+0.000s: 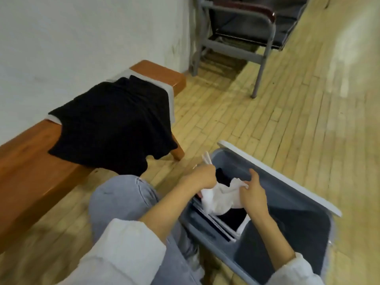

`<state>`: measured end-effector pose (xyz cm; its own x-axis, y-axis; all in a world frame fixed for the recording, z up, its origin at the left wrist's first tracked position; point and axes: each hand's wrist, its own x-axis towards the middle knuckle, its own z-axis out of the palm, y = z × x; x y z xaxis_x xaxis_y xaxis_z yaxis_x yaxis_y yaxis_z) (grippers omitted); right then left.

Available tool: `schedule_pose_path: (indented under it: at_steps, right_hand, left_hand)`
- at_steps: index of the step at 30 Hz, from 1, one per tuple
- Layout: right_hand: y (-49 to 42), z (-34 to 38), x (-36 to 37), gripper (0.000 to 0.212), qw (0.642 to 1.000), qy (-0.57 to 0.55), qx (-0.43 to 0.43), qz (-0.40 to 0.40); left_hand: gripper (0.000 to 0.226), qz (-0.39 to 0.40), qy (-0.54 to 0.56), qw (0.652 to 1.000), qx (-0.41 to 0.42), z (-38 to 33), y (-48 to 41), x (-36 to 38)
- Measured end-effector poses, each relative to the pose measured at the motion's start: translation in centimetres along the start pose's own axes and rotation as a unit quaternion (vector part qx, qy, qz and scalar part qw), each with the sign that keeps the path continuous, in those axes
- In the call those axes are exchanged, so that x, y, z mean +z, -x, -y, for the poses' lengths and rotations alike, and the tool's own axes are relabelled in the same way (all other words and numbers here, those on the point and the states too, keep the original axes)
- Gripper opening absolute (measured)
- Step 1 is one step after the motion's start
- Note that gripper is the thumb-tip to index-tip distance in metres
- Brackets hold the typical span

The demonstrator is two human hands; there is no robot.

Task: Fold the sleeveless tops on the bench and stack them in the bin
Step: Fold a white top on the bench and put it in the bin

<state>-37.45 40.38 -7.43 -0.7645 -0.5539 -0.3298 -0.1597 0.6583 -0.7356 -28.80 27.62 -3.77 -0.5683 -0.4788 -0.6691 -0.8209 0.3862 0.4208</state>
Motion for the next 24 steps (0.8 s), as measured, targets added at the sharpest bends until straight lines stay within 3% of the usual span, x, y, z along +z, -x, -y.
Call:
schedule_pose_path:
  at_steps: [3, 8, 15, 18, 21, 24]
  right_hand:
    - [-0.9, -4.2, 0.1, 0.061, 0.999, -0.003, 0.044, -0.007]
    - [-3.3, -8.2, 0.1, 0.061, 0.995, -0.014, 0.097, -0.012]
    - [-8.5, -9.1, 0.3, 0.064, 0.987, -0.078, 0.089, -0.110]
    - [-9.9, -11.3, 2.4, 0.069, 0.983, -0.091, 0.095, -0.130]
    - [-9.9, -14.8, 6.0, 0.078, 0.981, -0.074, 0.153, -0.098]
    - [-8.3, -17.7, 9.0, 0.080, 0.970, -0.043, 0.233, -0.046]
  left_hand:
    - [0.044, 0.059, -0.017, 0.997, -0.038, -0.7, -3.4, 2.8]
    - [0.052, 0.074, -0.040, 0.996, -0.019, -1.1, -7.9, 5.3]
    - [0.059, 0.021, -0.065, 0.992, 0.105, -2.0, -14.7, 4.7]
    - [0.060, 0.017, -0.031, 0.995, 0.098, -0.5, -17.4, 5.6]
    - [0.061, 0.022, -0.028, 0.998, 0.046, 3.5, -19.5, 7.9]
    - [0.047, -0.003, -0.090, 0.996, 0.026, 6.9, -20.0, 10.0]
